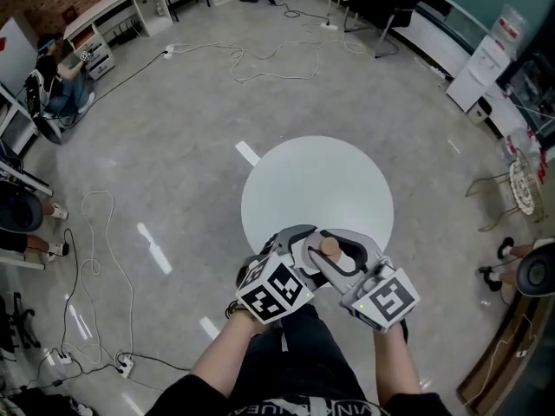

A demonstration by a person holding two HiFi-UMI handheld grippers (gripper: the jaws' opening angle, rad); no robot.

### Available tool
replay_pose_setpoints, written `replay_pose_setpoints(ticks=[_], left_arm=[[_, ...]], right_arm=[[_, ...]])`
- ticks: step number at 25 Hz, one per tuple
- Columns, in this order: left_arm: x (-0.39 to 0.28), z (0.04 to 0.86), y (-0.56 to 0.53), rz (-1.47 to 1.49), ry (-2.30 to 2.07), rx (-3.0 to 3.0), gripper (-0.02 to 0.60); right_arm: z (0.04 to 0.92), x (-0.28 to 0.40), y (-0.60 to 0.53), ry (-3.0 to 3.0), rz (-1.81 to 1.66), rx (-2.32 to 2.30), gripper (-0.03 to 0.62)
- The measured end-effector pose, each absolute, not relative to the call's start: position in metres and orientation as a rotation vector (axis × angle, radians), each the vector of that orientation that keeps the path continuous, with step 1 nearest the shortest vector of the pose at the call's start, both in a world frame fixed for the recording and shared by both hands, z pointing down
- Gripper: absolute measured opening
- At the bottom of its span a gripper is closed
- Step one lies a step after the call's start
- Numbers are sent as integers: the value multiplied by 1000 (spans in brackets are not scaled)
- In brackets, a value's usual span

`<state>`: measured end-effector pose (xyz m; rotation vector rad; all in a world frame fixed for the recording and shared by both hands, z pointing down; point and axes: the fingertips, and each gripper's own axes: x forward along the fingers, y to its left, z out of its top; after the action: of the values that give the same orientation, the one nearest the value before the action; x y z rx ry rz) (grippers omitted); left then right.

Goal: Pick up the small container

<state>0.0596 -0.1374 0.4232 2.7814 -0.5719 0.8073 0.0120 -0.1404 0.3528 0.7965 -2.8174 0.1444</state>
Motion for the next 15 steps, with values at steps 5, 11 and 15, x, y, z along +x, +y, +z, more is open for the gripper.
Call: replay_pose_setpoints(ticks=[5,11,15], left_arm=[[59,410,-132,808,-584,2788,354],[55,397,-128,817,-596,2795,354],[57,386,-127,820,-606,2805,354]], right_arm=[[342,13,-134,-2819,140,792,137],[328,10,-129,-2835,130,792,137],[317,12,-127,-2846,117,798,137]])
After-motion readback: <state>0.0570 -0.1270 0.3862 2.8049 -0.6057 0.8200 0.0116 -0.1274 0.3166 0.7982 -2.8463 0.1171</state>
